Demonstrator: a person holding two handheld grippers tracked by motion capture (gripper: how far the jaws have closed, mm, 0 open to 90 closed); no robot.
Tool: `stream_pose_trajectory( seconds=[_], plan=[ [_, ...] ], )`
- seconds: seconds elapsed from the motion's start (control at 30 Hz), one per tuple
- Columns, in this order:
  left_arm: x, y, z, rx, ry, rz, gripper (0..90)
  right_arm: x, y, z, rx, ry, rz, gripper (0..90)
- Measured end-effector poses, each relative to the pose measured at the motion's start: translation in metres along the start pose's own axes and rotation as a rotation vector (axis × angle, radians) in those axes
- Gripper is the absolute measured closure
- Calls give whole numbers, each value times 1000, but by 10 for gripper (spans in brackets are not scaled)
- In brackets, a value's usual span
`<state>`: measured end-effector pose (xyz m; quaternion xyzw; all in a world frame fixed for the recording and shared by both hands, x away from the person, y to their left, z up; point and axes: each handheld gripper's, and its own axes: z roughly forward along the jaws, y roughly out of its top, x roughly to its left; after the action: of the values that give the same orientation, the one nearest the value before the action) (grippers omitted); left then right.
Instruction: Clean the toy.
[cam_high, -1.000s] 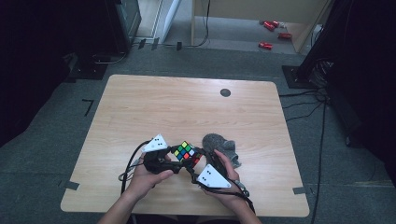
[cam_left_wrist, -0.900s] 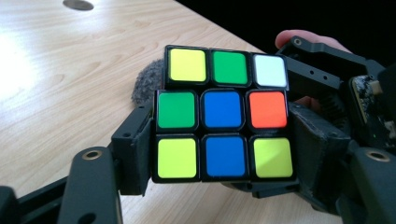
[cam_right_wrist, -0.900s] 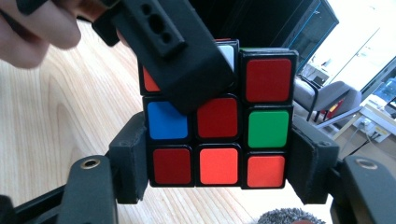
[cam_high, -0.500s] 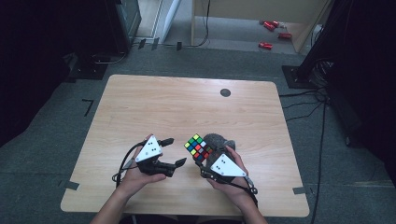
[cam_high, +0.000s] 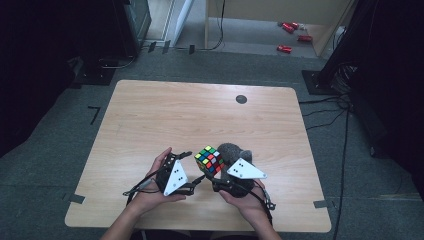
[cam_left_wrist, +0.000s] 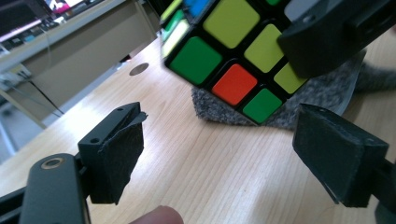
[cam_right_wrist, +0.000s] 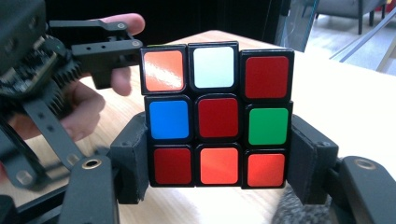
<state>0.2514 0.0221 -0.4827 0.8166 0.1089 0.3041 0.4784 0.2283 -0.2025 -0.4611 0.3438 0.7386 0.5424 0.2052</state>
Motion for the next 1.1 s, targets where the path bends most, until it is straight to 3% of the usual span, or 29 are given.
stream_pose_trajectory(
  seconds=[0.13, 0.3, 0.5, 0.53, 0.6, 0.63, 0.7, 0.8, 0.87, 0.9, 0.97, 1.03, 1.1],
  plan=[
    [-3, 0, 0, -17, 31, 38, 158, 7, 1, 3, 30, -13, 3, 346],
    [-8, 0, 0, -37, 48, 99, 144, 11, 0, 9, 72, -3, 47, 345],
    [-13, -2, 1, -48, 22, 139, 166, 14, -1, 14, 127, 40, 89, 344],
    [-15, -3, 0, -52, 18, 160, 191, 15, -1, 15, 135, 49, 95, 343],
    [-16, -3, 0, -64, 1, 160, 267, 13, -1, 15, 146, 66, 118, 340],
    [-16, -3, 0, -63, -3, 148, 313, 11, -1, 16, 143, 73, 128, 332],
    [-13, -3, -1, -70, -16, 106, 319, 8, -1, 14, 133, 86, 142, 325],
    [-4, -5, -3, -52, -3, 43, 327, 5, 3, 8, 90, 107, 159, 274],
    [3, -8, -5, -57, -3, -29, 333, 0, 8, 2, 49, 113, 162, 246],
    [8, -9, -6, -60, -11, -87, 334, -2, 9, 0, 35, 111, 163, 233],
    [17, -11, -8, -60, -24, -170, 335, -9, 11, -5, 4, 82, 156, 221],
    [25, -13, -11, -65, -40, -248, 336, -17, 9, -8, 3, 23, 143, 221],
    [30, -14, -13, -71, -58, -311, 336, -27, 4, -9, 32, -65, 101, 245]
  ],
)
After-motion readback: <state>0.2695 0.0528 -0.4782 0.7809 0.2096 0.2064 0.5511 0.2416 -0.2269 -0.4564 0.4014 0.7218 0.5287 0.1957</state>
